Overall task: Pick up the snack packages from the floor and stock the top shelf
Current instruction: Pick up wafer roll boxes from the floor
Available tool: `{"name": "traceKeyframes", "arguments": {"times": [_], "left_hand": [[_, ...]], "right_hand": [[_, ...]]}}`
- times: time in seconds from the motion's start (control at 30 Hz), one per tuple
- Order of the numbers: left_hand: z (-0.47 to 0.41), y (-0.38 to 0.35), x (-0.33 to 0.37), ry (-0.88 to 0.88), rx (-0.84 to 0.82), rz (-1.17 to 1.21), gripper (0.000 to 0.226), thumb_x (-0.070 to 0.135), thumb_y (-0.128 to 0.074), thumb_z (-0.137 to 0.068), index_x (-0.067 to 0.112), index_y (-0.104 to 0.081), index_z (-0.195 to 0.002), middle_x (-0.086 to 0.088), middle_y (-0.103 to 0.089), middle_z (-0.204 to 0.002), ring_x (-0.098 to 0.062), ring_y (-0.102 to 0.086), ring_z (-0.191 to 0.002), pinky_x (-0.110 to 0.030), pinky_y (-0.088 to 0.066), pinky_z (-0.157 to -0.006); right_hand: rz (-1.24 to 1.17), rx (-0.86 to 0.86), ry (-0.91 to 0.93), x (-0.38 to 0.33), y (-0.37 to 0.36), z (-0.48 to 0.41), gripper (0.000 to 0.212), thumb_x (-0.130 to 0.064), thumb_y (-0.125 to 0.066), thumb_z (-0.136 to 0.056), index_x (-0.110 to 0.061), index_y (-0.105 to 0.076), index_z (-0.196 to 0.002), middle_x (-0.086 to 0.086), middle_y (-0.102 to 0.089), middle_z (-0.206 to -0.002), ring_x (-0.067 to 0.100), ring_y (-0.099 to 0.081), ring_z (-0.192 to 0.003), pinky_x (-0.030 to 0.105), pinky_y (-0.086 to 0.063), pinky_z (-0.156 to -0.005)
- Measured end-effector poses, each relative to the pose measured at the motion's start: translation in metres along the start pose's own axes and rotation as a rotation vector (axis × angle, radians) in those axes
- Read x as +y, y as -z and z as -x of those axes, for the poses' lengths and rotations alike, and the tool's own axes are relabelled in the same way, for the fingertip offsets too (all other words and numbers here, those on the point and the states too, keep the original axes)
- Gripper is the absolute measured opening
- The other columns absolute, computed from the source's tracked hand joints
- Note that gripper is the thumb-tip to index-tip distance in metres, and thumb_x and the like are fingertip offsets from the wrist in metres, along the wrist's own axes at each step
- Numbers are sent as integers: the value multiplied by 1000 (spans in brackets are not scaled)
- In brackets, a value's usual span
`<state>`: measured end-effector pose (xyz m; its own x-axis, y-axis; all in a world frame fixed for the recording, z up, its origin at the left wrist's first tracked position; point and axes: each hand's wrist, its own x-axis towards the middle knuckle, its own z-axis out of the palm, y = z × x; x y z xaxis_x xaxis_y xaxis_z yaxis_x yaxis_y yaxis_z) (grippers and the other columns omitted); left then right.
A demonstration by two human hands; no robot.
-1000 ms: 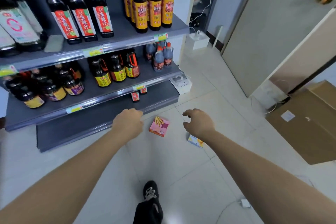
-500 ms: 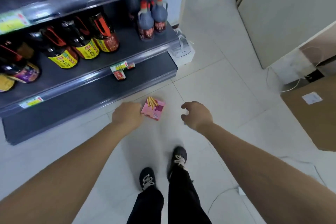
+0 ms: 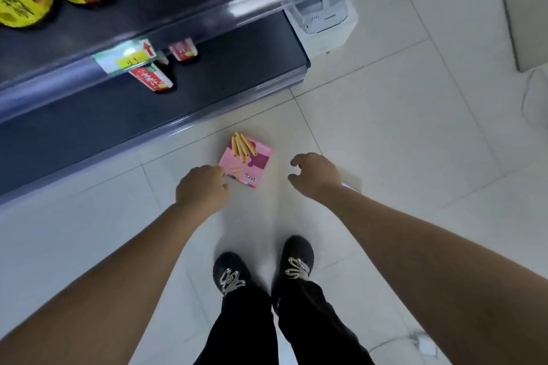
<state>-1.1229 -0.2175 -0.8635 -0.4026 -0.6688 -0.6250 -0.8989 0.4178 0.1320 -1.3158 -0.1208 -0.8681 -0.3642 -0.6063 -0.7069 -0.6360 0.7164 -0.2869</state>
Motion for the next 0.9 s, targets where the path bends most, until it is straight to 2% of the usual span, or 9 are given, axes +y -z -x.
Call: {"name": "traceKeyframes", "arguments": {"times": [0.13,0.3,0.37,0.47,0.53,0.63,0.73,0.8,0.9], "left_hand": [[-67,-70,-20,27,-31,-10,34,27,-52,-94,12,-59,-123,-9,-64,-119,-29,-61,-108,-36,-50,-84],[-133,-155,-41,131,-155,42,37,30,-50,-94,9,-58,-123,-9,-63,-124,-29,-59,-113,-35,-48,-88],[-152,-181,-45,199,-233,95,43,33,-50,-95,6,-54,-128,-11,-58,-131,-30,-54,-120,-36,-45,-94],[-172,-209,-44,307,-324,313,51,33,-50,-96,2,-46,-135,-14,-48,-141,-31,-47,-128,-34,-40,-99],[-179,-221,-42,362,-361,524,49,32,-51,-95,3,-47,-134,-16,-50,-139,-33,-48,-125,-33,-41,-89],[-187,-226,-48,452,-272,844,52,39,-53,-90,12,-43,-133,-15,-57,-127,-33,-58,-102,-31,-43,-79],[-188,-223,-61,398,-76,794,59,31,-45,-99,17,-19,-150,-8,-40,-148,-29,-45,-129,-35,-38,-99],[-185,-223,-64,387,-11,783,66,22,-51,-96,12,-15,-151,-13,-34,-151,-30,-37,-136,-37,-35,-104],[-182,-234,-61,562,-105,989,61,22,-61,-91,9,-27,-140,-15,-46,-138,-34,-48,-125,-39,-43,-91]], "right_hand": [[20,-20,9,8,-61,-81,37,-31,-58,-90,-24,-57,-126,0,-56,-127,22,-52,-118,29,-43,-84],[89,-26,100,6,-127,-175,41,-37,-59,-89,-18,-57,-126,6,-52,-128,26,-49,-122,35,-47,-89],[114,-37,140,4,-148,-207,54,-39,-60,-89,-18,-46,-137,8,-42,-143,28,-40,-132,39,-43,-100],[88,-89,156,1,-168,-243,84,-46,-62,-87,-20,-14,-151,8,-9,-161,28,-12,-147,45,-24,-115],[75,-89,116,4,-179,-251,95,-51,-60,-87,-18,1,-153,10,-22,-157,31,-25,-143,46,-31,-110],[188,-45,30,19,-195,-239,75,-56,-43,-93,-12,-17,-148,12,-60,-123,34,-58,-111,38,-43,-83],[153,-44,-57,36,-209,-221,57,-60,-32,-95,-15,-58,-117,12,-66,-113,33,-62,-103,34,-41,-74],[78,82,-142,42,-207,-220,51,-58,-38,-93,-15,-58,-110,10,-64,-112,31,-59,-103,34,-42,-73],[-36,141,-107,39,-203,-234,55,-49,-59,-87,-16,-44,-128,6,-50,-129,28,-48,-119,39,-44,-88]]}}
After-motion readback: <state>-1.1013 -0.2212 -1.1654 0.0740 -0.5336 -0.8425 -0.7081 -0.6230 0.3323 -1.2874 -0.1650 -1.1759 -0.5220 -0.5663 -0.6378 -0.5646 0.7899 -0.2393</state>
